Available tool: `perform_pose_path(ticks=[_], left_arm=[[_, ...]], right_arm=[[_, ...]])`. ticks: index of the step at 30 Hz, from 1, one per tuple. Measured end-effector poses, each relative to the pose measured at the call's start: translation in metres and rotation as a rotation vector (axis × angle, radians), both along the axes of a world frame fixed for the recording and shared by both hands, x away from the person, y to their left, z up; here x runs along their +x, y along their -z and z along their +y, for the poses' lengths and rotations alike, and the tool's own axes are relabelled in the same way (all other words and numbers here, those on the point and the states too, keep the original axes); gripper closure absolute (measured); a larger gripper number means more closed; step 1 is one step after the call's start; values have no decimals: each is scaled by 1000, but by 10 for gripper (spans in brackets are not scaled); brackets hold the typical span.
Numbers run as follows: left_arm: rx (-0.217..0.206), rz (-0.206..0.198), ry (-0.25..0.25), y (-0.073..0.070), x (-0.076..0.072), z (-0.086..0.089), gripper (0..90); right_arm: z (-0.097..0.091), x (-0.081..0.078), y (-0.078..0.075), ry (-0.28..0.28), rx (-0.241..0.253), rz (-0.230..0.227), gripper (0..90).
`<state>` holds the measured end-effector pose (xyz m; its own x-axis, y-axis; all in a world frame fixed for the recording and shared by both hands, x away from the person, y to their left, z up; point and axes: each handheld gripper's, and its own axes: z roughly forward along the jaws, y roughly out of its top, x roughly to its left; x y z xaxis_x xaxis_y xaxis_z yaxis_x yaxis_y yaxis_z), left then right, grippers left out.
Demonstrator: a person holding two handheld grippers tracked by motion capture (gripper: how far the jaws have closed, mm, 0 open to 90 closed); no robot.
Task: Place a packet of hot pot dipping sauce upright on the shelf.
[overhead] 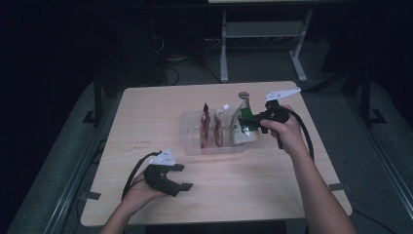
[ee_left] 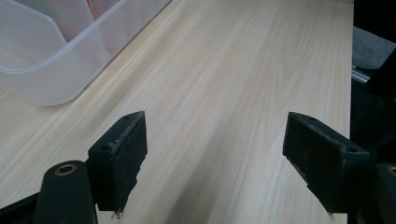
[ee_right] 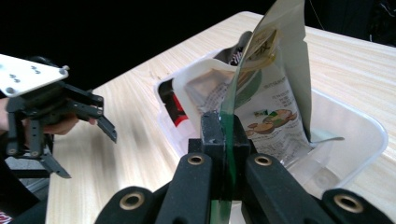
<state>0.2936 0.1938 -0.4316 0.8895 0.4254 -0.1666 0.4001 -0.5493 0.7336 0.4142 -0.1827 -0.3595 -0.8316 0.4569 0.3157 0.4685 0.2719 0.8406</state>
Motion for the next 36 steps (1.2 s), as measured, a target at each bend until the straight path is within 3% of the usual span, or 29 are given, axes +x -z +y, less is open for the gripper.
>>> perform_pose_path(ticks=[7,20,30,32,36], left_arm=[[9,-2,8,1,1,0,214],[14,1,14,2,2,-2,214],[13,1,14,2,3,-2,214],[16,1,14,2,3,-1,215],[20,-2,17,2,3,-1,214]], right_arm=[[4,6,7,7,-24,14,900],[2,19,12,47,-3,25,900],[12,32,11,74,-55,21,899],[13,34,13,80,-47,28,895],[12,32,15,104,-53,16,842]])
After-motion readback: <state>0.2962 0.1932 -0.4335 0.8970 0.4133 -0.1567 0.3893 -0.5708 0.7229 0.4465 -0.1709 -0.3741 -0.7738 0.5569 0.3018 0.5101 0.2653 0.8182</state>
